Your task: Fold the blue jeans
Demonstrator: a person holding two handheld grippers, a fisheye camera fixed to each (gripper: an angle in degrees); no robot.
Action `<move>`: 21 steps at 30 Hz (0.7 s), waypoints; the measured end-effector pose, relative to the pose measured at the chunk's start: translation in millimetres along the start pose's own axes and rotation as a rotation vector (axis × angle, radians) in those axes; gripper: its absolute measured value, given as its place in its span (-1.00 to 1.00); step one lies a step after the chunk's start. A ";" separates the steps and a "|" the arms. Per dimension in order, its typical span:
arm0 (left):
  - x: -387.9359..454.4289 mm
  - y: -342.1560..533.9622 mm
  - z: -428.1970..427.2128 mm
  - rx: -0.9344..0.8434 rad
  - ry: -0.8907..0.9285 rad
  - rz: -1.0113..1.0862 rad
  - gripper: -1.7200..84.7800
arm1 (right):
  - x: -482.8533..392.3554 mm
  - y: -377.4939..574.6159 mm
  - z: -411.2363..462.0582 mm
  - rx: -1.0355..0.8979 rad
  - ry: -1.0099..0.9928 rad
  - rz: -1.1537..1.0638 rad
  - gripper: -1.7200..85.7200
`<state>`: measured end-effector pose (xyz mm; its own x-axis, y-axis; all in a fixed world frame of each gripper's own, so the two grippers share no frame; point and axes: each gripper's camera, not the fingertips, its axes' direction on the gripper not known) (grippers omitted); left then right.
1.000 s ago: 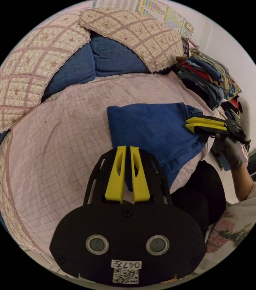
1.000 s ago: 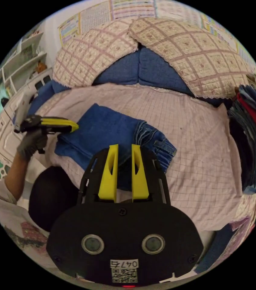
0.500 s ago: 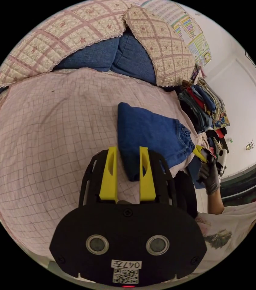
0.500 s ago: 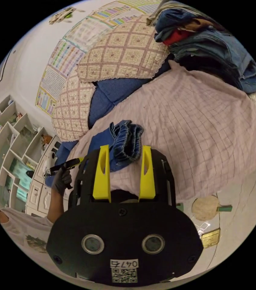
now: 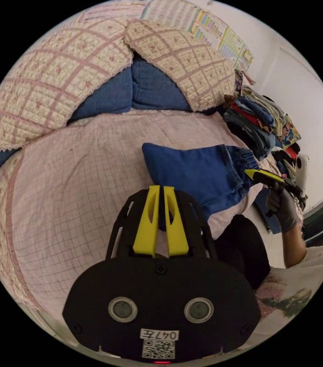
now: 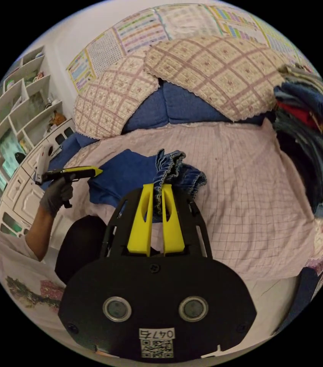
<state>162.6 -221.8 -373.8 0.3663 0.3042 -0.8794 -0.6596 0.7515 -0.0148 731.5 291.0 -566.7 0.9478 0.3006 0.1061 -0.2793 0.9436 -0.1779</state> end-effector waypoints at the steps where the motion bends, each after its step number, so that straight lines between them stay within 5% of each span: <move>1: 7.4 1.6 -10.3 0.027 -0.019 0.026 -0.98 | -4.0 1.1 -4.3 0.011 0.004 -0.004 -0.94; 10: 61.8 -6.8 -34.9 0.080 -0.111 0.210 -0.98 | -32.5 23.2 -41.3 0.049 0.117 -0.046 -0.93; 13: 58.9 1.2 -21.8 0.009 -0.132 0.197 -0.98 | -16.6 34.5 -28.7 -0.062 -0.052 0.061 -0.86; 21: 51.2 19.6 -34.4 -0.012 -0.124 0.163 -0.98 | 21.3 49.7 -36.7 0.044 -0.113 0.358 -0.67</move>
<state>145.9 -211.7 -435.5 0.3310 0.4916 -0.8055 -0.7244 0.6794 0.1169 743.5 339.1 -609.1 0.7668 0.6236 0.1521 -0.5985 0.7803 -0.1816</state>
